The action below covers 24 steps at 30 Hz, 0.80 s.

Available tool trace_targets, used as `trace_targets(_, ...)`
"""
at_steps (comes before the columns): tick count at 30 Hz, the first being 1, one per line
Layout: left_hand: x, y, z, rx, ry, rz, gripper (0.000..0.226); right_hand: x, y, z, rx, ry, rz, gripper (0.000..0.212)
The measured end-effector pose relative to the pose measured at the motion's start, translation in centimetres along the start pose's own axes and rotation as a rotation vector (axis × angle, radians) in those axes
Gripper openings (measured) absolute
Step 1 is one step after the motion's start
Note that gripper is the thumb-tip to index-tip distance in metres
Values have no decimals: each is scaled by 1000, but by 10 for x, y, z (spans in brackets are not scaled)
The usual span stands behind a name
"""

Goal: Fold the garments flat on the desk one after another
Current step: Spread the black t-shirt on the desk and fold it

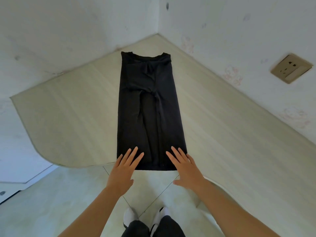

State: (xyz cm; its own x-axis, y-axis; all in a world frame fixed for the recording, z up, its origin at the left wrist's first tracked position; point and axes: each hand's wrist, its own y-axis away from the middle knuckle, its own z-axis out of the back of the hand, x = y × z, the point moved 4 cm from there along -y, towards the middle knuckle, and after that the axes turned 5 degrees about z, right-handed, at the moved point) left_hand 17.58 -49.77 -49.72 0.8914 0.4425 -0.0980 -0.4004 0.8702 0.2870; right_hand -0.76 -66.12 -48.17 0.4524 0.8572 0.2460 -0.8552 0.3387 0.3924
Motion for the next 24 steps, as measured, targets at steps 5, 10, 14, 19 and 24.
trace_targets(5,16,-4,-2,-141,54,-73,97,-5,1,-5,-260,84,-7,98)
trace_targets(10,21,-2,-4,-122,70,-72,108,-5,0,-1,-284,96,11,80)
trace_targets(14,23,1,-5,-69,57,-68,109,1,0,2,-317,-29,-25,55)
trace_targets(19,10,2,-1,-77,92,41,95,7,3,21,-360,-186,-66,40)
trace_targets(24,8,0,15,-234,210,66,67,8,12,36,-342,-155,-57,37)
